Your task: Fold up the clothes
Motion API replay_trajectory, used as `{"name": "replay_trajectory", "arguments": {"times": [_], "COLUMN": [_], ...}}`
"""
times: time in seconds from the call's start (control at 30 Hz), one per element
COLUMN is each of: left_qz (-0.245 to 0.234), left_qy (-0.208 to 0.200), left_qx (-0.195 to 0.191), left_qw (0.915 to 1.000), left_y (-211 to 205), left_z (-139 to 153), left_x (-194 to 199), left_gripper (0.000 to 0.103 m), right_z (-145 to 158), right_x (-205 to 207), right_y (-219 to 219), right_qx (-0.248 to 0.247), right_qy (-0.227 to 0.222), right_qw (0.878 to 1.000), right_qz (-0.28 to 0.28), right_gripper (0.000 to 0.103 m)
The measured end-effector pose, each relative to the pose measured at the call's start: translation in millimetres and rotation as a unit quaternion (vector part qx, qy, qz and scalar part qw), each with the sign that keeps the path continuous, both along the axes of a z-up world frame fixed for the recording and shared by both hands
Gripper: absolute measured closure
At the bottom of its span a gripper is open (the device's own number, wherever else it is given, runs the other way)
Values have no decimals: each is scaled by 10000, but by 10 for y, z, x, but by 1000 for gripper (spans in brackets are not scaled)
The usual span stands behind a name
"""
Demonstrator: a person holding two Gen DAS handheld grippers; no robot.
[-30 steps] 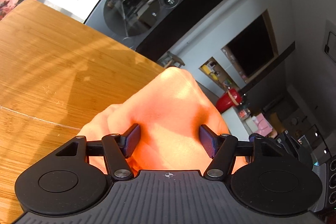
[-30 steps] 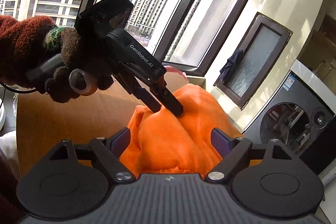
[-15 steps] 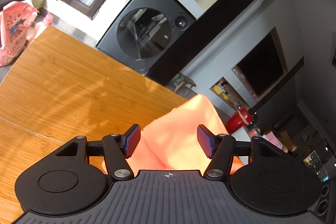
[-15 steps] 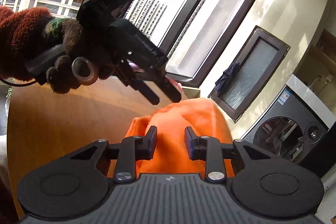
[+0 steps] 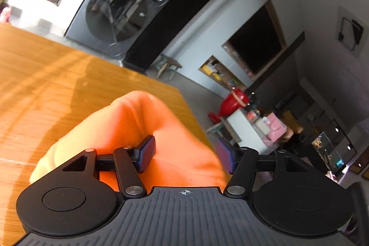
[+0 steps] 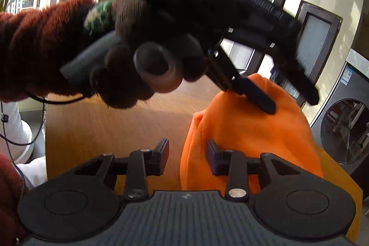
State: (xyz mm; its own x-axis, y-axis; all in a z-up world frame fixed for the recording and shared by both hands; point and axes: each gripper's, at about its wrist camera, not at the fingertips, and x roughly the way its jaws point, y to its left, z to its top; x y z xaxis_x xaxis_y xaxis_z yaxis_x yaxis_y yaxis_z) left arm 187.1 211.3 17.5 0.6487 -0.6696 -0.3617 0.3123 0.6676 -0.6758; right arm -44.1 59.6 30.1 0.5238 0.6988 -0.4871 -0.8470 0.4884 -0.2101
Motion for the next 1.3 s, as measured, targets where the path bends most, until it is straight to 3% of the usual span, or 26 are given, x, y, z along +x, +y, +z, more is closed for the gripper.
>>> {"name": "replay_trajectory", "arguments": {"times": [0.1,0.17,0.23,0.3,0.33,0.43,0.47,0.63,0.77,0.83,0.87,0.9,0.97,1.0,1.07,1.2,1.3], "left_qz": [235,286,322,349,363,436,450,476,556,561,551,540,419,297,53,-194,182], "left_qy": [292,364,379,400,410,481,499,553,539,439,276,103,-243,-415,-759,-423,-47], "left_qx": [-410,-549,-494,-479,-471,-359,-316,-478,-307,-154,-117,-84,-115,-190,-341,-533,-568], "left_qw": [9985,9974,9975,9974,9974,9972,9972,9962,9965,9973,9980,9985,9988,9985,9965,9975,9982], "left_y": [259,344,390,418,431,466,478,499,419,372,347,320,281,270,247,169,212], "left_z": [-235,-308,-349,-375,-388,-440,-465,-503,-427,-335,-247,-156,7,77,217,62,-140], "left_x": [20,1,-4,10,17,57,65,75,53,42,-4,-55,-169,-233,-360,-258,-57], "left_gripper": [66,69,74,81,82,87,88,89,88,79,64,46,25,20,14,8,11], "right_z": [272,396,506,428,333,-220,-325,-240,199,381,400,364,207,37,-227,-254,-258], "right_x": [93,264,456,718,839,1067,1060,1099,1188,1326,1427,1547,1777,1879,1932,1956,1927], "right_y": [-398,-618,-808,-773,-695,-205,-130,-81,-366,-464,-460,-424,-278,-149,23,20,-1], "right_qx": [658,1008,1316,1266,1094,-222,-237,-79,878,1154,1109,966,423,-55,-523,-324,-262], "right_qy": [68,116,174,347,486,893,942,1344,1356,993,818,754,764,736,383,536,550], "right_qw": [9970,9916,9837,9794,9790,9744,9736,9718,9731,9678,9646,9618,9553,9489,9395,9380,9379], "right_qz": [-390,-797,-1211,-1533,-1653,-2050,-2066,-1936,-1642,-2003,-2250,-2449,-2823,-3067,-3363,-3410,-3415], "right_gripper": [10,0,0,0,0,0,0,0,0,0,0,0,0,0,0,0,0]}}
